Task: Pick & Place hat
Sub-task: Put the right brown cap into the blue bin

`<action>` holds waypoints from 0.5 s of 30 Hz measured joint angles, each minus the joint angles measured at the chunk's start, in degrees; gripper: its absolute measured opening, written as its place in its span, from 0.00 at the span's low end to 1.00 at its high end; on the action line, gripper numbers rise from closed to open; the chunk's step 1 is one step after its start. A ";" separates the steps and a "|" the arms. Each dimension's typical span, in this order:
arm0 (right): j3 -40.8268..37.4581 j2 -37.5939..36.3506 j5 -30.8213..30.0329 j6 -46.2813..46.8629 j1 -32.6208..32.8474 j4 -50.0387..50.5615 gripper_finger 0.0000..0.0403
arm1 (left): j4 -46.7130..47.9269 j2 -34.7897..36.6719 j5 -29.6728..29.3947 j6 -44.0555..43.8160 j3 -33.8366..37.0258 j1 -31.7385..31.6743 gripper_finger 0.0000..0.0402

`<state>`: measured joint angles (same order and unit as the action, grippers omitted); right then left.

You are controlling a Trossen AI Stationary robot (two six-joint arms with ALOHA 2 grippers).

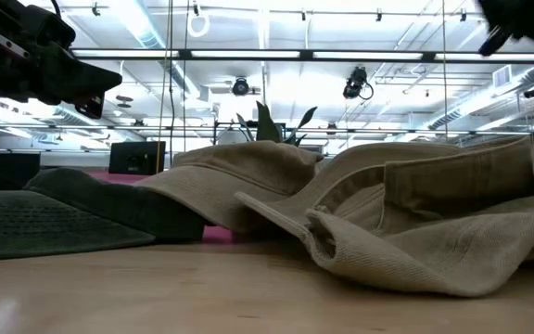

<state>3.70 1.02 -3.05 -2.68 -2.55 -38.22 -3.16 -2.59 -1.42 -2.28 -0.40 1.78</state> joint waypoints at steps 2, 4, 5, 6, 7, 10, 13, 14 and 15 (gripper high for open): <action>0.02 0.00 0.27 4.46 0.00 -6.73 0.05 | -0.01 0.00 0.01 -0.02 0.01 0.00 0.01; 0.02 0.00 2.73 6.39 0.00 -10.75 0.05 | -0.02 0.00 -0.02 0.00 0.00 0.00 0.01; 0.15 0.00 4.51 6.80 0.00 -12.03 0.05 | -0.02 0.00 0.01 0.00 0.02 0.00 0.01; 0.73 0.01 6.11 7.14 0.00 -12.31 0.05 | 0.00 -0.01 0.00 -0.02 0.00 0.00 0.01; 1.78 0.04 7.39 7.75 0.00 -12.16 0.05 | -0.01 -0.01 -0.01 -0.02 0.01 0.00 0.01; 6.33 0.47 10.93 8.10 0.00 -8.54 0.05 | -0.01 0.00 0.01 -0.02 0.02 0.00 0.01; 11.79 2.47 14.72 7.02 0.00 -1.06 0.05 | -0.02 0.00 0.00 0.00 0.02 0.00 0.01; 13.71 3.52 15.67 6.80 0.00 1.21 0.05 | 0.00 -0.02 -0.02 -0.02 0.02 0.00 0.01; 15.37 4.72 16.52 6.81 0.02 3.01 0.05 | -0.02 -0.02 -0.02 -0.02 0.02 0.00 0.01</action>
<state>19.08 5.73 13.47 4.14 -2.53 -35.20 -3.18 -2.61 -1.43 -2.30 -0.38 1.78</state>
